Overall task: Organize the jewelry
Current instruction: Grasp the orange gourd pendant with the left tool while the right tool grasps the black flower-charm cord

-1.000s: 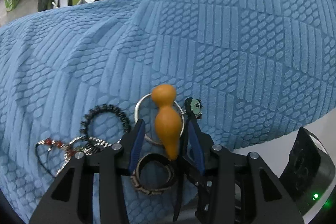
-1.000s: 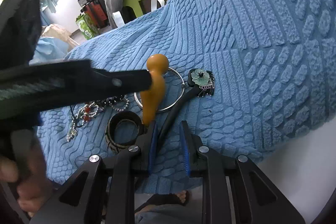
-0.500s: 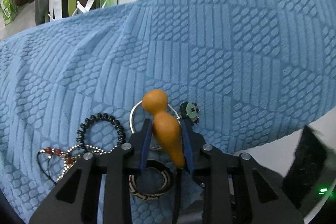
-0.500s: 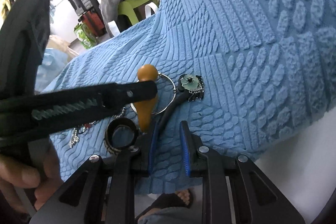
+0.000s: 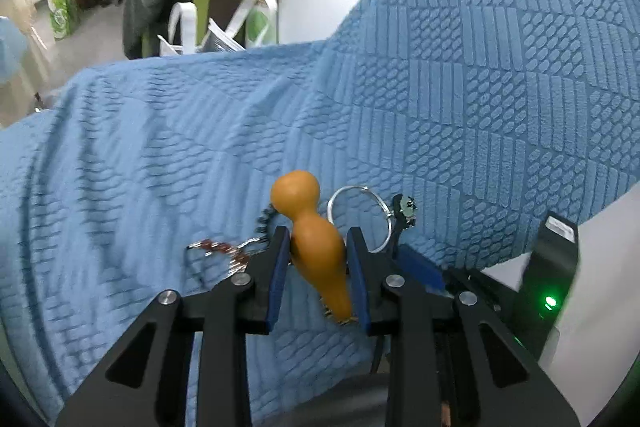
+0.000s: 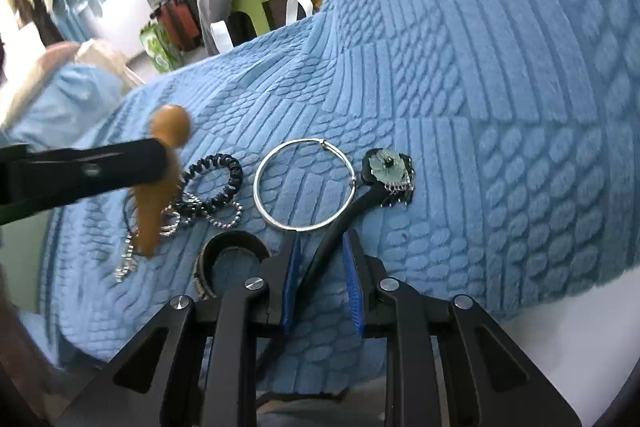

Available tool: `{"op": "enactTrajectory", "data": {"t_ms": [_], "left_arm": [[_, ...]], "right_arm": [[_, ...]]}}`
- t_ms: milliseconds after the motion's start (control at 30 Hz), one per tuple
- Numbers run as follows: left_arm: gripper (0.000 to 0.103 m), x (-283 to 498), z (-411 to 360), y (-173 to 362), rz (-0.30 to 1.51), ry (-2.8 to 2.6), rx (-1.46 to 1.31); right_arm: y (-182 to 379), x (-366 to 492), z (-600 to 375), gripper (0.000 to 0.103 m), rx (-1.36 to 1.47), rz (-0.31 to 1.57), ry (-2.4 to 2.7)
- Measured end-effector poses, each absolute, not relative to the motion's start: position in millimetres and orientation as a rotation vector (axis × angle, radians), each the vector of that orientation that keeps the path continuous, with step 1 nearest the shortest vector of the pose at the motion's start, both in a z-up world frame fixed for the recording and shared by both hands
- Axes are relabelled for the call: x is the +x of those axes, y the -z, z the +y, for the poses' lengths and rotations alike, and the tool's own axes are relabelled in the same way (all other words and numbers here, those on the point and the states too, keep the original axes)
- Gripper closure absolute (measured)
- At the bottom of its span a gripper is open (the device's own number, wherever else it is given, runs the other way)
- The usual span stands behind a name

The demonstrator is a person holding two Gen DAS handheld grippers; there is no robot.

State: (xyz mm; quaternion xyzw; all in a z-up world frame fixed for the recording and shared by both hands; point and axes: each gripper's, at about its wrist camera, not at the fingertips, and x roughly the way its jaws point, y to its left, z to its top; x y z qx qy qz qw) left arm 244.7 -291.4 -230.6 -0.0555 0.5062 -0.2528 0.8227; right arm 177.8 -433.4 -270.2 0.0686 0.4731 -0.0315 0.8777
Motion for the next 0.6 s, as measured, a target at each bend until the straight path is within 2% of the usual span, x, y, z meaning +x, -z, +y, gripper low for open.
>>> {"op": "enactTrajectory", "data": {"t_ms": [100,300,600], "left_arm": [[0.073,239.6,-281.6,223.8,1.073,0.530,-0.128],[0.073,222.1,-258.5,218.2,1.070,0.517,-0.136],[0.073,205.5,-227.2,209.1,1.056,0.492,-0.160]], "right_arm": [[271.4,182.6,-429.3,0.085,0.091,0.985,0.094],[270.0,184.3,-429.0,0.096,0.093,0.995,0.110],[241.1,173.5,-419.9,0.097,0.080,0.941,0.094]]}}
